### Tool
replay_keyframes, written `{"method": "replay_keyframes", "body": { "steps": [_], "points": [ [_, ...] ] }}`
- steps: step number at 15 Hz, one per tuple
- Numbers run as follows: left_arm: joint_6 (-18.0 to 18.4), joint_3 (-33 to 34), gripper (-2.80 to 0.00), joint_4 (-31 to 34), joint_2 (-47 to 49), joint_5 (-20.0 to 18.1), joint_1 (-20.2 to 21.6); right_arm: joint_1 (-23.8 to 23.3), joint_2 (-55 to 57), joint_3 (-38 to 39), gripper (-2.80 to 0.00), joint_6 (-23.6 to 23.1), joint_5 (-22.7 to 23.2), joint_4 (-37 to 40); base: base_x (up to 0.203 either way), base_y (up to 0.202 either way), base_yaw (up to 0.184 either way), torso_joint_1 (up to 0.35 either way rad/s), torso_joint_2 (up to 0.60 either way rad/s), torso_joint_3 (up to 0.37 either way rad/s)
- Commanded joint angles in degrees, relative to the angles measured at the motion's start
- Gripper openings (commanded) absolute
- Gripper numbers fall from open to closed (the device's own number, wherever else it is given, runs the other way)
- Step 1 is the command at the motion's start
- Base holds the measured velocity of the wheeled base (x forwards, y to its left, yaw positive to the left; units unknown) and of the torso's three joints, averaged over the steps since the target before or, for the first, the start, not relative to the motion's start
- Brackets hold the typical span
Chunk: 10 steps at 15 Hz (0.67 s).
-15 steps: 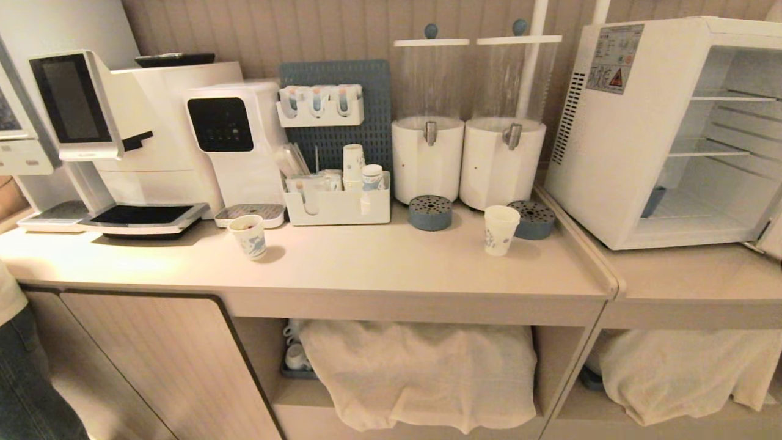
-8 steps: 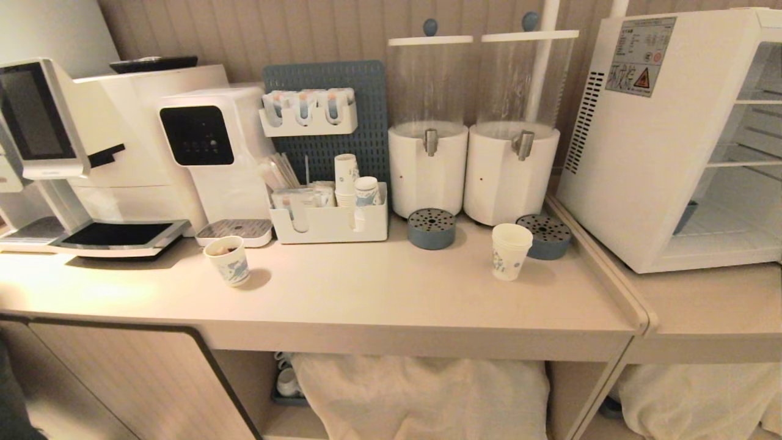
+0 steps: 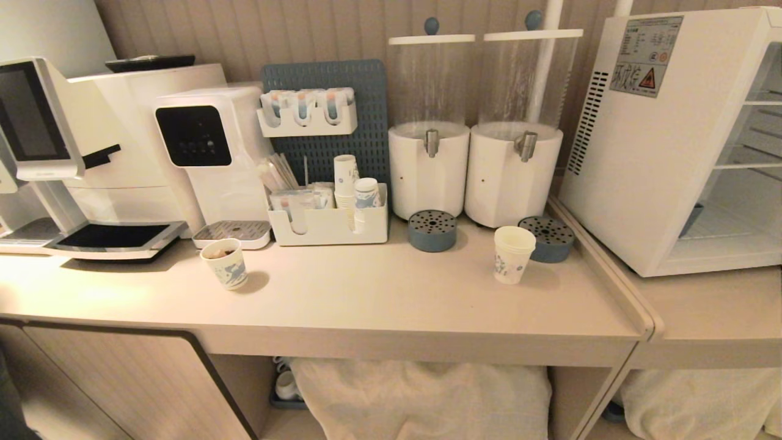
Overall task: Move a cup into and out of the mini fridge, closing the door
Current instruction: Put the paper cup in the freezer
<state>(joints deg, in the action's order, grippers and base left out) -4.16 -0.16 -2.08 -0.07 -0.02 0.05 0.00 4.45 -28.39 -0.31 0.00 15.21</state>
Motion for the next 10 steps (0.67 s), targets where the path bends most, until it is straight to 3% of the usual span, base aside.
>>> {"method": "replay_keyframes", "body": {
  "steps": [1,4,6,7,9,10],
  "points": [
    [-0.06,-0.02,-2.80,-0.02,-0.01,0.02,0.04,0.16,12.04,-8.14,-2.80,2.66,0.09,0.67,0.000,0.000,0.000,0.000,0.00,0.000],
    [-1.93,-0.02,-2.80,-0.02,-0.01,0.02,0.04,0.73,35.48,-18.54,-2.80,8.34,1.99,2.20,0.000,0.000,0.000,0.000,0.00,0.000],
    [-2.17,-0.02,-2.80,-0.02,-0.01,0.02,0.04,0.33,50.63,-26.12,-2.80,8.43,9.16,6.28,0.000,0.000,0.000,0.000,0.00,0.000],
    [-2.26,-0.02,-2.80,-0.02,-0.01,0.02,0.04,-0.75,56.88,-29.17,-2.80,5.95,16.88,9.20,0.000,0.000,0.000,0.000,0.00,0.000],
    [-2.26,-0.02,-2.80,-0.02,-0.01,0.02,0.04,-5.58,66.11,-32.53,-2.80,-3.66,43.19,14.75,0.000,0.000,0.000,0.000,0.00,0.000],
    [-2.26,-0.02,-2.80,-0.02,-0.01,0.02,0.04,-8.69,71.06,-32.96,-2.80,-10.35,53.29,17.30,0.000,0.000,0.000,0.000,0.00,0.000]
  ]
}}
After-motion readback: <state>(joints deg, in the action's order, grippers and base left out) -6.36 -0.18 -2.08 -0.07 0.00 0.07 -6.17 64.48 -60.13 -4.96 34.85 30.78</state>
